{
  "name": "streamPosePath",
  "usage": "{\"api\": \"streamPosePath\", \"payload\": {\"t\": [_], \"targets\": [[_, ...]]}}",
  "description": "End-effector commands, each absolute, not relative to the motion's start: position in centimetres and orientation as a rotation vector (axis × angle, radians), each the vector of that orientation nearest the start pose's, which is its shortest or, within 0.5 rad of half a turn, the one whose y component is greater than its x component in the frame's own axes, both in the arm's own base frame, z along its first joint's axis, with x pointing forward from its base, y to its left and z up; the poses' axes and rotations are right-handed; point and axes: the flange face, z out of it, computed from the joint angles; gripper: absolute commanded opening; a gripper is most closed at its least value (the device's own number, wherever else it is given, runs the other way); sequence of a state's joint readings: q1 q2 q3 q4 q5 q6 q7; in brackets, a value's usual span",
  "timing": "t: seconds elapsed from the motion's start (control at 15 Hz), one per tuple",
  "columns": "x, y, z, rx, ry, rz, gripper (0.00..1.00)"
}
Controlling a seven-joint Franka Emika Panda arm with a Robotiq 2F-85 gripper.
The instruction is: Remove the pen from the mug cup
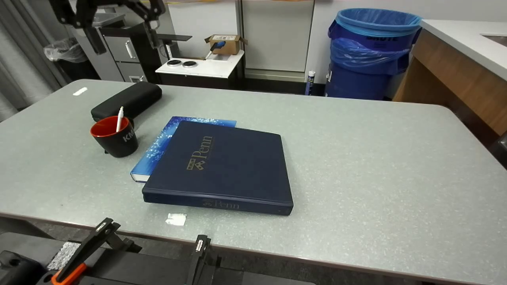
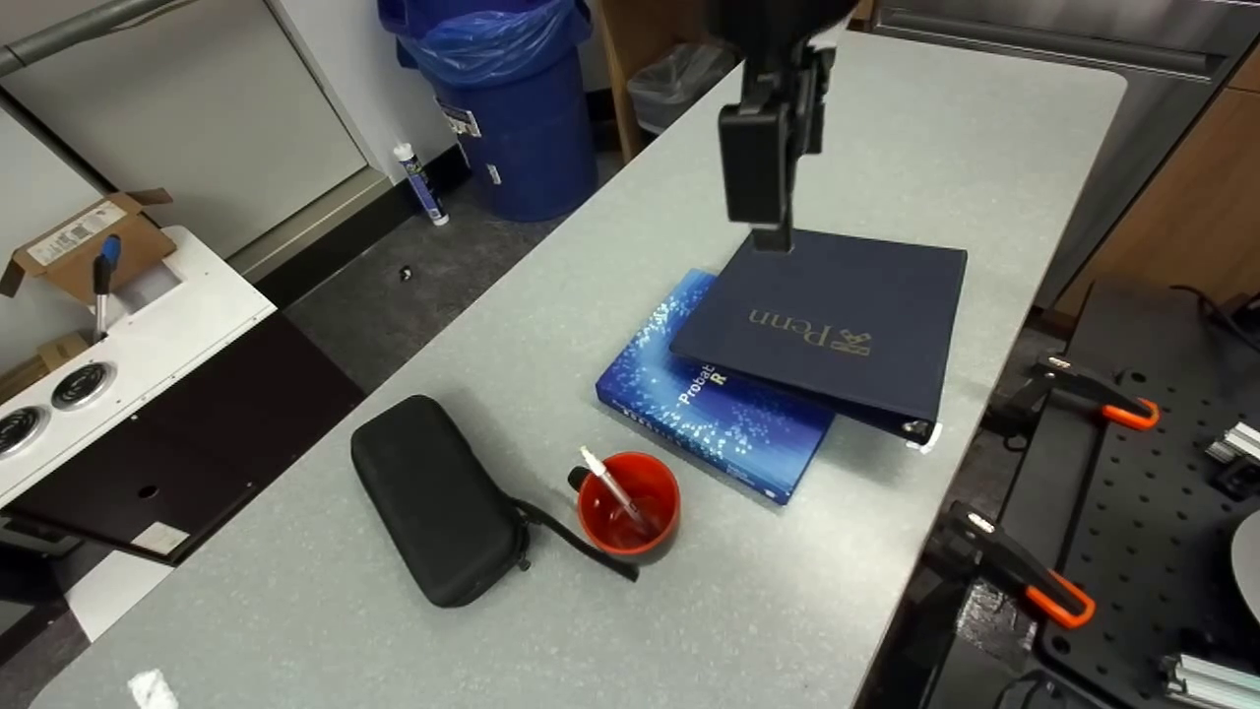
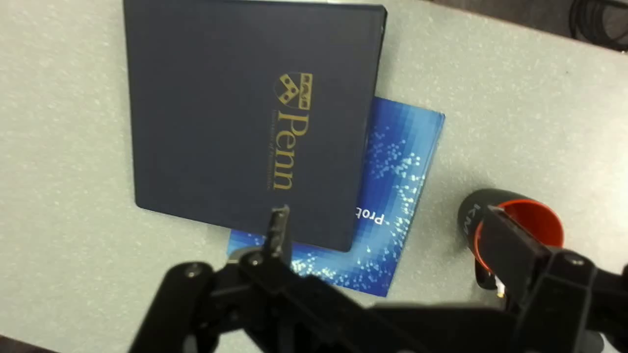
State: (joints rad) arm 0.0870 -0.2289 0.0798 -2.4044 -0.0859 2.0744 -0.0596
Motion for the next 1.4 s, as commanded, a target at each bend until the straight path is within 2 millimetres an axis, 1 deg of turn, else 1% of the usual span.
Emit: {"api": "streamPosePath", "payload": {"t": [0.0,0.13,0.27,0.4,0.53,0.6,0.67,0.73,1.0,1.07,1.13,1.33], "targets": [[48.2,10.7,34.8,-3.12,-0.316,0.108,1.0],[50.2,12.2,32.0,-3.068,-0.243,0.104,1.0],[52.1,13.9,29.9,-2.993,-0.14,0.152,1.0],[53.6,15.3,28.3,-2.925,-0.086,0.21,1.0],[55.0,16.4,27.4,-2.876,-0.046,0.269,1.0],[52.9,15.1,28.0,-2.929,-0.107,0.212,1.0],[53.4,15.4,27.5,-2.922,-0.105,0.222,1.0],[53.4,15.4,27.2,-2.922,-0.104,0.23,1.0],[53.2,15.3,27.5,-2.924,-0.103,0.224,1.0],[53.9,15.4,26.9,-2.926,-0.095,0.228,1.0],[54.3,15.8,25.8,-2.941,-0.107,0.236,1.0],[55.3,16.5,24.1,-2.924,-0.109,0.245,1.0]]}}
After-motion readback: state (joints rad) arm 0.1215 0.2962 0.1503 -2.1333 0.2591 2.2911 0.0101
